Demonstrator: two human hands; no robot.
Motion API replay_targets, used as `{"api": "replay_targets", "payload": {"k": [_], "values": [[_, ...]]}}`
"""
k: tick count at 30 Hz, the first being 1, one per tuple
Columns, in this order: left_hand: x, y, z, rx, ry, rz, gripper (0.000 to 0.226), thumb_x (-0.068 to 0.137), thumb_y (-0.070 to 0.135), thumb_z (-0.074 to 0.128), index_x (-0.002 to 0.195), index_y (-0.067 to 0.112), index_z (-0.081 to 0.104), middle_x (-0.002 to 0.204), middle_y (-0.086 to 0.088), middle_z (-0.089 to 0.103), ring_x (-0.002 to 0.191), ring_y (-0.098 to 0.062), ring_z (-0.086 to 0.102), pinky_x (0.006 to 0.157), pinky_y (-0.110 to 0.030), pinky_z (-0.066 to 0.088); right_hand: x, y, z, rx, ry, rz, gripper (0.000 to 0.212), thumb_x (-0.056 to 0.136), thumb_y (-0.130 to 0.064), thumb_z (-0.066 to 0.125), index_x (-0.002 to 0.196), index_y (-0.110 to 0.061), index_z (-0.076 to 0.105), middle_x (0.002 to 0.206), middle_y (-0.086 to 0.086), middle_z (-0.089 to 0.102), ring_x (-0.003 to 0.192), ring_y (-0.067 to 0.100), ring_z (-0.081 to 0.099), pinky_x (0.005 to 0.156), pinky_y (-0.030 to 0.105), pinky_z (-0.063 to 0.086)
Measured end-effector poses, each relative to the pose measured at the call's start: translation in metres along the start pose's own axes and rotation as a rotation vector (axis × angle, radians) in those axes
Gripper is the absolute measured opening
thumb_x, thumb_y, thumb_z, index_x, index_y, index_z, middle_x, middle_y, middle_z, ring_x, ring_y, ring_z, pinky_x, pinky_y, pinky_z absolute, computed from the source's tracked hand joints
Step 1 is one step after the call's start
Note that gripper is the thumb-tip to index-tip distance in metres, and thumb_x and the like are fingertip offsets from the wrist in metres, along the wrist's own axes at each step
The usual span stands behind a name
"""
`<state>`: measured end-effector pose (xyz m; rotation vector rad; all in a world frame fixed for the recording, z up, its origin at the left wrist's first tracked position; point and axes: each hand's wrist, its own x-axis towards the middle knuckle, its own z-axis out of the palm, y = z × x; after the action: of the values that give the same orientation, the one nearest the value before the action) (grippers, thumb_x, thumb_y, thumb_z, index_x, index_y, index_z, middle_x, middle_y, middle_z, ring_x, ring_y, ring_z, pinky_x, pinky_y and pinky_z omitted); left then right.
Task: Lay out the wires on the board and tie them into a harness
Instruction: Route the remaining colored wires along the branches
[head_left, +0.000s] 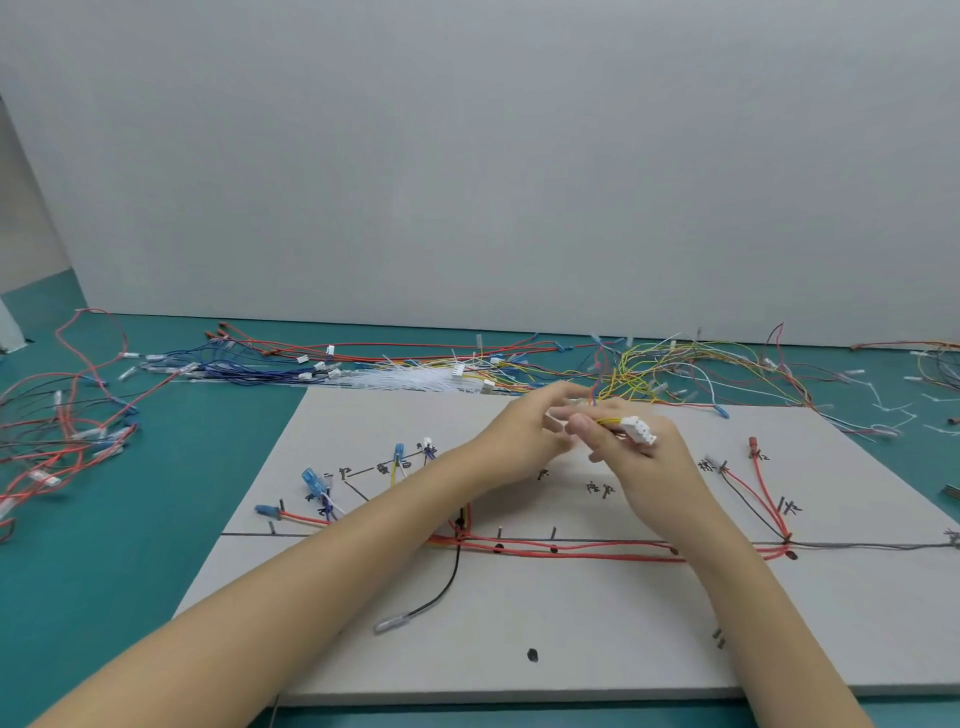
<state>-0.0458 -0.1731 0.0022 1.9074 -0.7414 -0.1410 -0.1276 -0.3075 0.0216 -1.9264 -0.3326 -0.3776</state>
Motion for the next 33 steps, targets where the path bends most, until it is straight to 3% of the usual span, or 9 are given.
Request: {"api": "replay_targets", "payload": {"k": [4, 7, 10, 14, 19, 23, 26, 28, 33], "values": [[0.001, 0.011, 0.011, 0.081, -0.007, 0.059, 0.022, 0.077, 0.012, 0.047, 0.089, 0.005, 0.064, 0.087, 0.001, 0.069, 0.081, -0.012, 0.061, 0.074, -0.032, 0.053, -0.005, -0.012, 0.007, 0.118, -0.096, 0.005, 0.026, 0.090, -0.031, 0.056, 0.096, -0.020, 0.079, 0.103, 0.017, 0.064, 0.097, 0.015, 0.059, 0.076, 0.030, 0.048], [0.002, 0.010, 0.007, 0.060, 0.016, 0.040, 0.021, 0.084, 0.016, 0.058, 0.097, -0.001, 0.060, 0.099, -0.020, 0.065, 0.093, -0.030, 0.063, 0.071, -0.032, 0.049, -0.009, -0.020, 0.004, 0.372, -0.122, 0.073, 0.030, 0.087, -0.041, 0.061, 0.091, -0.018, 0.080, 0.106, 0.020, 0.067, 0.094, 0.005, 0.065, 0.071, 0.034, 0.052], [0.004, 0.015, 0.002, -0.256, 0.020, -0.124, 0.022, 0.100, 0.014, 0.052, 0.111, -0.003, 0.058, 0.092, -0.011, 0.058, 0.071, -0.007, 0.062, 0.059, -0.010, 0.046, -0.012, -0.024, 0.000, 0.586, -0.289, 0.090, 0.040, 0.083, -0.048, 0.068, 0.091, -0.009, 0.077, 0.090, 0.013, 0.070, 0.086, 0.021, 0.066, 0.069, 0.031, 0.051], [0.017, 0.016, 0.002, -0.461, 0.152, -0.243, 0.019, 0.101, 0.028, 0.048, 0.098, 0.011, 0.054, 0.096, -0.016, 0.051, 0.062, -0.019, 0.053, 0.061, -0.025, 0.044, -0.018, -0.030, -0.004, 0.684, -0.597, 0.080, 0.032, 0.092, -0.039, 0.060, 0.090, -0.011, 0.074, 0.088, 0.005, 0.066, 0.084, 0.025, 0.064, 0.073, 0.033, 0.051], [0.021, 0.007, 0.004, -0.387, 0.216, -0.294, 0.025, 0.099, 0.041, 0.048, 0.118, 0.023, 0.045, 0.101, -0.010, 0.053, 0.059, -0.014, 0.065, 0.051, -0.023, 0.048, -0.021, -0.030, -0.011, 0.660, -0.819, 0.091, 0.030, 0.094, -0.035, 0.057, 0.092, -0.012, 0.076, 0.085, 0.003, 0.067, 0.078, 0.024, 0.062, 0.075, 0.034, 0.049], [0.021, 0.012, -0.001, -0.301, 0.263, -0.347, 0.055, 0.102, 0.046, 0.038, 0.145, 0.013, 0.031, 0.122, -0.007, 0.055, 0.092, -0.026, 0.067, 0.085, -0.033, 0.052, -0.015, -0.030, -0.005, 0.694, -0.560, 0.183, 0.030, 0.088, -0.042, 0.063, 0.081, -0.015, 0.075, 0.069, 0.002, 0.063, 0.063, 0.020, 0.058, 0.064, 0.029, 0.050], [0.016, -0.004, -0.010, -0.107, 0.238, -0.464, 0.063, 0.104, 0.037, 0.037, 0.134, -0.017, 0.032, 0.130, -0.035, 0.051, 0.126, -0.043, 0.049, 0.101, -0.025, 0.036, -0.007, -0.030, -0.001, 0.670, -0.152, 0.224, 0.026, 0.081, -0.034, 0.063, 0.068, -0.014, 0.074, 0.067, -0.001, 0.061, 0.057, 0.016, 0.050, 0.054, 0.027, 0.047], [0.011, -0.005, -0.013, 0.055, 0.285, -0.540, 0.059, 0.102, 0.031, 0.044, 0.146, -0.003, 0.025, 0.140, -0.025, 0.045, 0.132, -0.036, 0.043, 0.091, -0.026, 0.037, -0.004, -0.029, -0.003, 0.697, 0.062, 0.247, 0.025, 0.078, -0.029, 0.061, 0.061, -0.013, 0.071, 0.069, 0.000, 0.062, 0.056, 0.017, 0.051, 0.050, 0.027, 0.047], [0.010, 0.005, -0.010, 0.498, 0.320, -0.096, 0.060, 0.103, 0.039, 0.032, 0.155, 0.028, 0.006, 0.144, -0.020, 0.027, 0.129, -0.039, 0.033, 0.104, -0.051, 0.036, -0.002, -0.024, -0.009, 0.916, 0.115, 0.357, 0.016, 0.074, -0.014, 0.056, 0.079, -0.008, 0.070, 0.081, 0.012, 0.069, 0.072, 0.025, 0.067, 0.062, 0.032, 0.057]]}}
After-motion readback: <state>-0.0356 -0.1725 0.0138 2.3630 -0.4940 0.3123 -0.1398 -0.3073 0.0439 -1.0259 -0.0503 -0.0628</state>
